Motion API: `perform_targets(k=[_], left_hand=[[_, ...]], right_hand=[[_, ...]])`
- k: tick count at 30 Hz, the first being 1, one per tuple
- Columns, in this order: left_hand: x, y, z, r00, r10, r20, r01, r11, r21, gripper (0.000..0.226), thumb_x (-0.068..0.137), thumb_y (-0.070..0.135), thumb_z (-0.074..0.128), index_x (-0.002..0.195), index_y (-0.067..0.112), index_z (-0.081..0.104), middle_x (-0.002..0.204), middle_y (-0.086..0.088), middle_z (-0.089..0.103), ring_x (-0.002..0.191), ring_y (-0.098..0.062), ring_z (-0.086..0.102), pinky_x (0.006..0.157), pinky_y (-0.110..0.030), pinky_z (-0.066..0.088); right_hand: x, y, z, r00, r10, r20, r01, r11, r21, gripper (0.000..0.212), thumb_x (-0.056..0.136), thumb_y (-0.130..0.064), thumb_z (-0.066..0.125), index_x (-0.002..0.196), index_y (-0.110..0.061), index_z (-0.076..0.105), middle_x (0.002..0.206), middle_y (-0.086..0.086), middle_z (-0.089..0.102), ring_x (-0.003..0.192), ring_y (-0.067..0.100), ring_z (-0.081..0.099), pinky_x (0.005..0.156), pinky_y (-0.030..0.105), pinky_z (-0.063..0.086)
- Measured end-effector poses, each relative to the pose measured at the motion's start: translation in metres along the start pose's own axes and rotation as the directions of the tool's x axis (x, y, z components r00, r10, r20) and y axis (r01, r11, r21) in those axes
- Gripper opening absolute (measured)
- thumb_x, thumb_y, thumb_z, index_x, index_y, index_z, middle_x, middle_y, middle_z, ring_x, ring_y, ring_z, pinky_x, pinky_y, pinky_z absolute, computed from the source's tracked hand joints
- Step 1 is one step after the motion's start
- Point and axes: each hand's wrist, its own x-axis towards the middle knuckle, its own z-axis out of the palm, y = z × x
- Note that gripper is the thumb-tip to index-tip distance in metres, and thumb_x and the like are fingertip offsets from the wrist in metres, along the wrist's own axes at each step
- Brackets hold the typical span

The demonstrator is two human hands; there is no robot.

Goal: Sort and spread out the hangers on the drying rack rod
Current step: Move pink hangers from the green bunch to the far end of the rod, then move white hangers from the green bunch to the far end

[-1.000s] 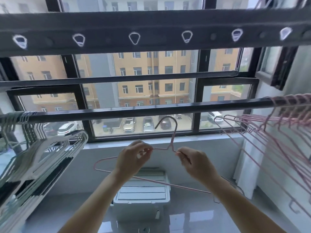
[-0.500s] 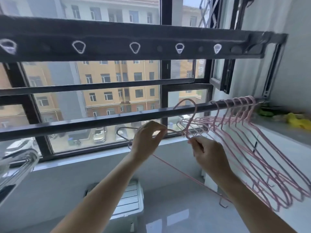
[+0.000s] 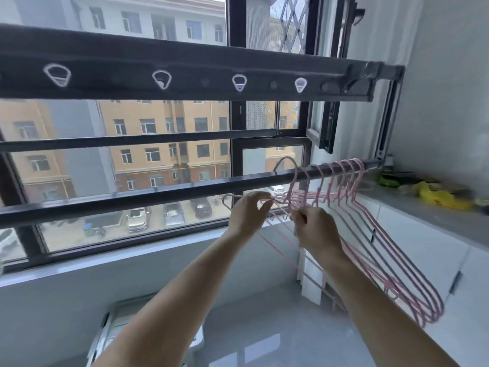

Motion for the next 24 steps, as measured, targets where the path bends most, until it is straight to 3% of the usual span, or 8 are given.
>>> perform_targets(k=[6, 11, 13, 15, 17, 21, 24], left_hand=[[0.002, 0.001, 0.009, 0.993, -0.010, 0.114, 0.004, 0.999, 0.050, 0.031, 0.089, 0.032, 0.054, 0.117, 0.021, 0.061, 0.114, 0.000, 0.065, 0.101, -0.017, 0.060, 0.080, -0.024, 0.042], [-0.007, -0.004, 0.014, 0.976, 0.078, 0.203, -0.094, 0.993, 0.074, 0.041, 0.089, 0.029, 0.054, 0.128, 0.019, 0.051, 0.138, 0.001, 0.048, 0.106, -0.021, 0.059, 0.091, -0.028, 0.044], [-0.011, -0.006, 0.012, 0.971, 0.107, 0.216, -0.130, 0.986, 0.099, 0.046, 0.088, 0.030, 0.053, 0.133, 0.020, 0.046, 0.140, 0.003, 0.045, 0.106, -0.021, 0.059, 0.093, -0.030, 0.045], [-0.016, -0.007, 0.006, 0.967, 0.120, 0.226, -0.147, 0.983, 0.107, 0.048, 0.088, 0.032, 0.054, 0.134, 0.022, 0.044, 0.140, 0.004, 0.045, 0.108, -0.019, 0.058, 0.093, -0.030, 0.045], [-0.022, -0.010, -0.004, 0.971, 0.121, 0.204, -0.144, 0.984, 0.101, 0.046, 0.087, 0.032, 0.055, 0.132, 0.023, 0.046, 0.136, 0.004, 0.049, 0.113, -0.015, 0.054, 0.093, -0.028, 0.044], [-0.041, -0.016, -0.035, 0.995, 0.051, 0.085, -0.051, 0.999, 0.005, 0.037, 0.087, 0.028, 0.058, 0.123, 0.024, 0.054, 0.126, 0.004, 0.057, 0.110, -0.011, 0.055, 0.089, -0.021, 0.041], [-0.060, -0.022, -0.066, 0.999, -0.033, -0.029, 0.030, 0.994, -0.107, 0.029, 0.085, 0.025, 0.060, 0.114, 0.022, 0.060, 0.116, 0.006, 0.062, 0.103, -0.006, 0.058, 0.086, -0.024, 0.049]], right_hand=[[0.003, 0.006, 0.009, 0.994, 0.108, 0.028, -0.108, 0.994, 0.003, 0.037, 0.091, -0.017, 0.042, 0.060, -0.005, 0.059, 0.057, 0.010, 0.063, 0.050, 0.024, 0.062, 0.057, 0.040, 0.056], [0.000, 0.007, 0.018, 0.991, 0.113, 0.067, -0.111, 0.993, -0.033, 0.036, 0.092, -0.018, 0.039, 0.065, -0.007, 0.060, 0.068, 0.012, 0.068, 0.061, 0.025, 0.065, 0.064, 0.036, 0.055], [-0.001, 0.005, 0.019, 0.990, 0.121, 0.074, -0.115, 0.990, -0.084, 0.031, 0.093, -0.021, 0.039, 0.077, -0.008, 0.061, 0.081, 0.013, 0.070, 0.075, 0.028, 0.066, 0.069, 0.033, 0.051], [-0.003, 0.002, 0.018, 0.994, 0.105, 0.035, -0.100, 0.987, -0.123, 0.027, 0.092, -0.026, 0.043, 0.101, -0.007, 0.061, 0.100, 0.013, 0.068, 0.091, 0.029, 0.064, 0.078, 0.034, 0.050], [-0.006, -0.003, 0.016, 0.997, 0.071, -0.043, -0.075, 0.990, -0.120, 0.035, 0.091, -0.026, 0.049, 0.119, -0.006, 0.052, 0.114, 0.016, 0.061, 0.103, 0.029, 0.058, 0.085, 0.036, 0.047], [-0.017, -0.020, 0.020, 0.956, -0.120, -0.269, 0.090, 0.989, -0.119, 0.048, 0.086, -0.035, 0.047, 0.123, -0.005, 0.046, 0.120, 0.018, 0.052, 0.111, 0.031, 0.048, 0.091, 0.039, 0.041], [-0.030, -0.043, 0.039, 0.942, -0.237, -0.237, 0.236, 0.971, -0.032, 0.050, 0.084, -0.037, 0.044, 0.122, -0.006, 0.047, 0.122, 0.017, 0.051, 0.112, 0.029, 0.047, 0.093, 0.037, 0.039]])
